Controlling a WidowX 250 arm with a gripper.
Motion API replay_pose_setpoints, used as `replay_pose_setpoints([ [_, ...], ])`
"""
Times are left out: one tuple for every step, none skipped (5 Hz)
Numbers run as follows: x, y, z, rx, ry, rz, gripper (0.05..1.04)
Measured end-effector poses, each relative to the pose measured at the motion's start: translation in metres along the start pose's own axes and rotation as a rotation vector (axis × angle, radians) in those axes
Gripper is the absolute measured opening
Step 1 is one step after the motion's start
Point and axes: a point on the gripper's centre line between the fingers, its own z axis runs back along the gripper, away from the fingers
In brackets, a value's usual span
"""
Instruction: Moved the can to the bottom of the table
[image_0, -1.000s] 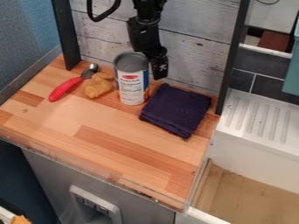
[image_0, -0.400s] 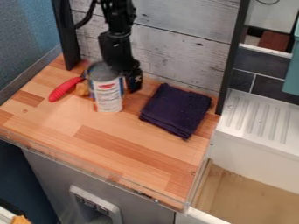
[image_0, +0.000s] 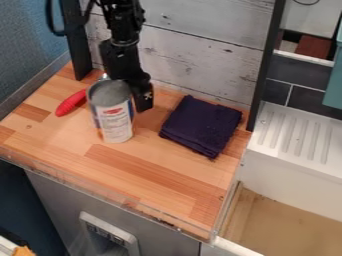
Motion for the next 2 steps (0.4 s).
replay_pose_setpoints([
  [0.019,0.002,-0.006,0.006,-0.010,0.031,1.001],
  [0.032,0.007,-0.013,0.023,-0.052,0.044,1.001],
])
